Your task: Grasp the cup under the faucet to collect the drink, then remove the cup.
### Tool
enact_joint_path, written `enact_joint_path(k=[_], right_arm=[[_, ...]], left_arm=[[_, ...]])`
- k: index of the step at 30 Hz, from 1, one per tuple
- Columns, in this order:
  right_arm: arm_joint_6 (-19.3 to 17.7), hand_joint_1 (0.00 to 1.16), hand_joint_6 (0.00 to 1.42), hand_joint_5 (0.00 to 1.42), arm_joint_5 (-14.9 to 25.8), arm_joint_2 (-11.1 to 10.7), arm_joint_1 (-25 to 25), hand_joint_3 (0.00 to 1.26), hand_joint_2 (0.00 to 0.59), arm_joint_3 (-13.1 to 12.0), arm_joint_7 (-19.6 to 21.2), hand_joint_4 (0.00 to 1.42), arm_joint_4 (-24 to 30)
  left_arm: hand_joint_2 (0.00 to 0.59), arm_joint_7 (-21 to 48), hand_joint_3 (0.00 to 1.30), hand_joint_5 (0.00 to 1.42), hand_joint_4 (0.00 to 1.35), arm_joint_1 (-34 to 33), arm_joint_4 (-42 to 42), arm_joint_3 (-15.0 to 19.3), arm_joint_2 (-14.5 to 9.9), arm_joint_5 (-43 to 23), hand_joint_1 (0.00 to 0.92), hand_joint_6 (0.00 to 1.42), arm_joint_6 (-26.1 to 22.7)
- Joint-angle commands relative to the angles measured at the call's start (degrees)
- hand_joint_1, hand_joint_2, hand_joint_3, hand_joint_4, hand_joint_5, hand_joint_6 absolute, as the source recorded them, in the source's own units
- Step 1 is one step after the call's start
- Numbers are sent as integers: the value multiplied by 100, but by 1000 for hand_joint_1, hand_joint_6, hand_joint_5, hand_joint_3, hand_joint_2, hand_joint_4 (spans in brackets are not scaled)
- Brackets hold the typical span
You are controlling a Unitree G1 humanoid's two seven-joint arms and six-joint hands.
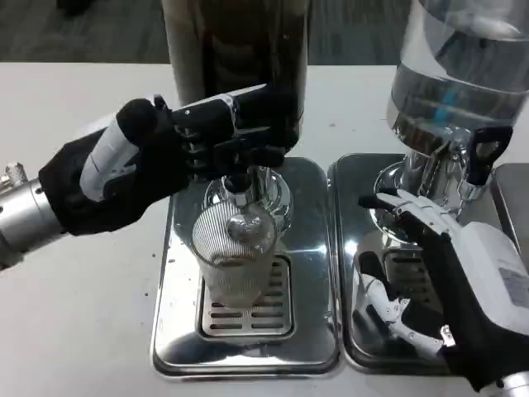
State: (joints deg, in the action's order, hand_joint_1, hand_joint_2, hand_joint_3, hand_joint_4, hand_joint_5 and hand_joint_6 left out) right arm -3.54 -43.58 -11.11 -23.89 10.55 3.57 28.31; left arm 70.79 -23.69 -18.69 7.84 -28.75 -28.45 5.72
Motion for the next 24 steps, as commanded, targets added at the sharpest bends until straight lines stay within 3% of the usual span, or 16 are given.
enact_joint_path(k=[1, 16, 24], right_arm=[[-43, 716, 212, 134, 23, -1, 44, 286, 444, 18, 74, 164, -58], [15, 721, 212, 134, 49, 7, -12, 285, 452, -17, 29, 164, 21], [18, 719, 212, 134, 86, 8, 26, 285, 458, -15, 3, 164, 6]], left_arm=[[24, 98, 93, 93, 0, 94, 166, -83, -34, 170, 0, 129, 320], [19, 131, 79, 92, 0, 191, 300, -142, -39, 315, 0, 129, 873], [19, 117, 68, 91, 0, 298, 405, -186, -78, 513, 0, 129, 1446]])
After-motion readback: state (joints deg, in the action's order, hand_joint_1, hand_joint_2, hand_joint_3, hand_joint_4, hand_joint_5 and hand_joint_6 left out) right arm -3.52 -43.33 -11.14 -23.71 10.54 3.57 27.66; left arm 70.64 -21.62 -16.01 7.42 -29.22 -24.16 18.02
